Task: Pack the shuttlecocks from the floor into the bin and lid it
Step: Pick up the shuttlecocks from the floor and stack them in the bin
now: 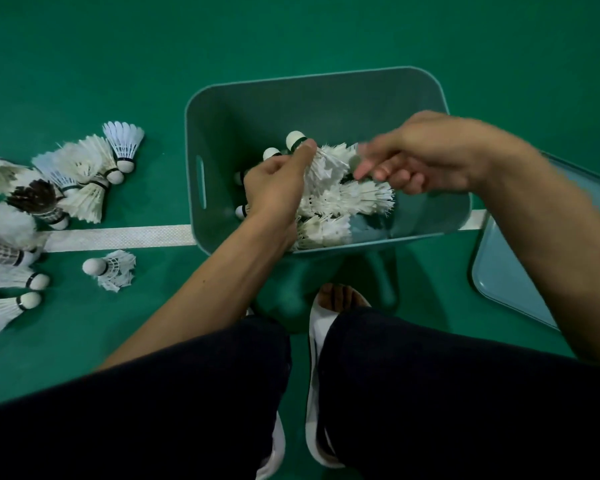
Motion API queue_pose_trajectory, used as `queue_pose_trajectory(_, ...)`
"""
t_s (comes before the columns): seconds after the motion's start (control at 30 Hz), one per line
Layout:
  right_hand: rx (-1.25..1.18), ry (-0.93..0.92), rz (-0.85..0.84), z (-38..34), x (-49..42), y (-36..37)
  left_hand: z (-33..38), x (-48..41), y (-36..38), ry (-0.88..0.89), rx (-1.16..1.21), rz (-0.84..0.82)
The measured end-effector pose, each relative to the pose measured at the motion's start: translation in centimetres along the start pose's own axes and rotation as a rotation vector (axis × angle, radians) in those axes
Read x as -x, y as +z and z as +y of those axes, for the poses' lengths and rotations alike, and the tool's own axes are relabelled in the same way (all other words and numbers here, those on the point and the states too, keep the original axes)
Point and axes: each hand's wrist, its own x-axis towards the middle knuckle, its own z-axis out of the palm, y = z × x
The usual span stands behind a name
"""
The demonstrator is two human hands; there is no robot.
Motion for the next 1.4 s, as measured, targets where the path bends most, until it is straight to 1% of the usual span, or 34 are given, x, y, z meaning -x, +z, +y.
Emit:
queue_pose_trajectory(0.07,-0.22,0.036,-0.052,0.3,0.3,0.6,-0.3,0.5,0.4,0.04,0.002,-0.003)
queue_pose_trajectory(0.2,-0.478,0.101,0.032,1.5,-0.6,2.2,-0.1,1.2,0.8,0.103,-0.046,0.004)
queue_pose_trajectory(0.27,-0.616,0.129,0.032,1.9,-1.0,2.1,-0.2,1.1,0.8,0.126,-0.09,-0.018)
queue_pose_trajectory(0.33,-0.713,0.15,0.004,2.0,-1.2,1.6,-0.4,1.0,0.7,0.122,-0.115,-0.064)
queue_pose_trajectory(0.4,-0.71,0.153,-0.022,1.8,-1.3,0.9,-0.4,1.1,0.7,0.109,-0.171,-0.11)
queue_pose_trajectory(0.47,-0.563,0.101,0.023,1.9,-1.3,0.3,-0.2,1.0,0.5,0.081,-0.239,-0.19)
queue_pose_trajectory(0.5,-0.426,0.051,0.097,2.0,-1.3,-0.1,-0.1,1.0,0.4,0.064,-0.272,-0.226)
queue_pose_trajectory(0.57,-0.077,-0.034,0.289,2.1,-0.9,-0.9,0.2,0.7,-0.1,0.064,-0.339,-0.248)
queue_pose_trajectory(0.6,0.112,-0.045,0.347,2.0,-0.7,-1.1,0.2,0.4,-0.5,0.086,-0.376,-0.231)
queue_pose_trajectory(0.7,0.655,-0.007,0.386,1.5,-0.2,-0.4,0.3,-0.3,-1.6,0.233,-0.529,-0.169)
queue_pose_trajectory(0.77,0.843,0.019,0.389,1.4,-0.4,0.5,0.3,-0.8,-2.1,0.302,-0.615,-0.16)
queue_pose_trajectory(0.83,0.92,0.058,0.339,1.3,-1.1,1.3,0.5,-1.2,-2.3,0.342,-0.681,-0.151)
queue_pose_trajectory(0.9,0.923,0.108,0.257,1.5,-2.0,1.7,0.7,-1.3,-2.5,0.363,-0.749,-0.138)
queue_pose_trajectory(0.97,0.87,0.168,0.163,1.9,-3.0,2.0,0.5,-1.6,-2.7,0.351,-0.78,-0.138)
queue_pose_trajectory(1.03,0.759,0.21,0.071,2.6,-4.3,2.3,0.5,-2.0,-2.9,0.305,-0.762,-0.153)
queue_pose_trajectory(1.13,0.645,0.243,0.023,3.8,-5.9,2.7,0.7,-2.2,-3.0,0.206,-0.666,-0.205)
queue_pose_trajectory(1.3,0.766,0.282,-0.033,4.0,-6.8,2.6,1.1,-1.9,-1.8,-0.04,-0.454,-0.308)
queue_pose_trajectory(1.33,0.816,0.274,-0.045,4.0,-6.7,2.4,1.0,-1.7,-1.5,-0.051,-0.447,-0.316)
queue_pose_trajectory(1.4,0.887,0.264,-0.052,3.7,-6.1,2.0,0.6,-1.3,-1.0,0.0,-0.503,-0.312)
